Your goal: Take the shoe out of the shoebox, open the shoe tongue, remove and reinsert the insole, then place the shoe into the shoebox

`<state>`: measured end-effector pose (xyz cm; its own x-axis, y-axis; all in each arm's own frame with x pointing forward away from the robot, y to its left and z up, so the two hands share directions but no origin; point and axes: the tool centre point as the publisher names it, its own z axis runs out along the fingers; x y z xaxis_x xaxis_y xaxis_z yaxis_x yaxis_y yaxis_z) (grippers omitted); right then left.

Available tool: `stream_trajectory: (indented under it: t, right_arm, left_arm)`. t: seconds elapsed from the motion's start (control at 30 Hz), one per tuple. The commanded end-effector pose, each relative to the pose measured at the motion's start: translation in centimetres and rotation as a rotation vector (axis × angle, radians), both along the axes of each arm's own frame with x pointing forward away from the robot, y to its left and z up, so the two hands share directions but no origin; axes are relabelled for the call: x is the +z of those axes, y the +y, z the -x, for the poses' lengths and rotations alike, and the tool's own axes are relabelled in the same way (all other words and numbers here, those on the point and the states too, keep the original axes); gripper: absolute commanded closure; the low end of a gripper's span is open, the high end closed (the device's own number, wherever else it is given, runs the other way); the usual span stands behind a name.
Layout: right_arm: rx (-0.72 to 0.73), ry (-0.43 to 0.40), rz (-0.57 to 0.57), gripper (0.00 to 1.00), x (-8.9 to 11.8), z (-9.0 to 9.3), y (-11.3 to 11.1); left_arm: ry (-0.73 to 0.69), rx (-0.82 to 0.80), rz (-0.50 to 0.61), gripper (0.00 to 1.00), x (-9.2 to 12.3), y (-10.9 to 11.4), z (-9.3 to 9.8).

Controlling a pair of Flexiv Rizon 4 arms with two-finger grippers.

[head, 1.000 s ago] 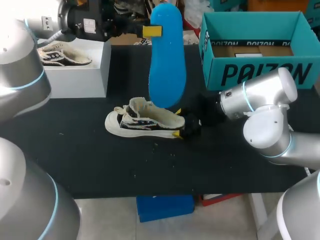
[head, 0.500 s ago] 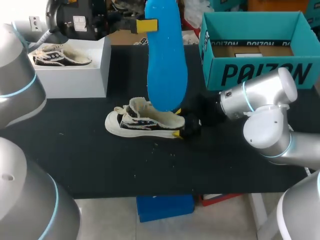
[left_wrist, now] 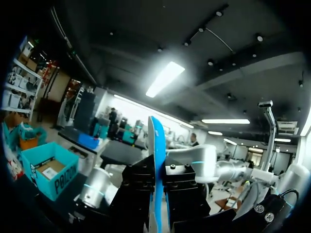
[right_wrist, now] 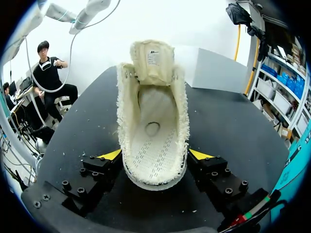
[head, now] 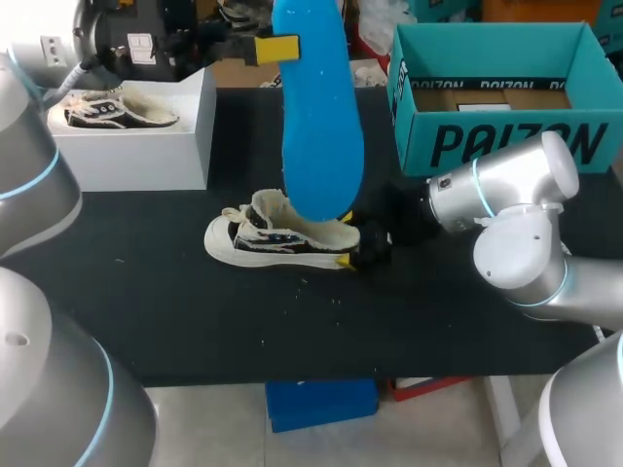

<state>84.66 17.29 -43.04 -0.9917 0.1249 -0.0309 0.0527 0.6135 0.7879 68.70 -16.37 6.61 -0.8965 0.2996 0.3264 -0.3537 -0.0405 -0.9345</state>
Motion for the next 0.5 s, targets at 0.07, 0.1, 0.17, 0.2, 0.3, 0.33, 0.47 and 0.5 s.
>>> stream_trajectory:
  t: [0.07,0.1,0.17,0.2,0.3,0.33,0.47,0.5]
  right_arm:
    - [-0.002,0.000,0.002,1.00,-0.1,0.0,0.1]
    - [-0.002,0.000,0.002,0.78,-0.1,0.0,0.1]
    - [0.000,0.006,0.034,0.00,0.3,-0.2,-0.1]
    - [0.000,0.008,0.062,0.00,0.5,-0.2,-0.3]
    - [0.010,0.010,0.143,0.00,1.4,-0.4,-0.8]
    - [0.013,0.009,0.166,0.00,1.7,-0.4,-1.0]
    - [0.020,0.011,0.255,0.00,2.9,-0.6,-1.6]
    - [0.020,0.011,0.270,0.00,3.2,-0.6,-1.7]
  left_arm:
    - [0.000,0.003,-0.001,1.00,-0.1,0.1,0.2]
    - [0.000,0.003,-0.001,1.00,-0.1,0.1,0.2]
    - [0.000,0.003,-0.001,1.00,-0.1,0.1,0.2]
    - [0.000,0.003,-0.001,1.00,-0.1,0.1,0.2]
    - [0.000,0.003,-0.001,1.00,-0.1,0.1,0.2]
    - [0.000,0.003,-0.001,1.00,-0.1,0.1,0.2]
    - [0.000,0.003,-0.001,1.00,-0.1,0.1,0.2]
    - [0.000,0.003,-0.001,1.00,-0.1,0.1,0.2]
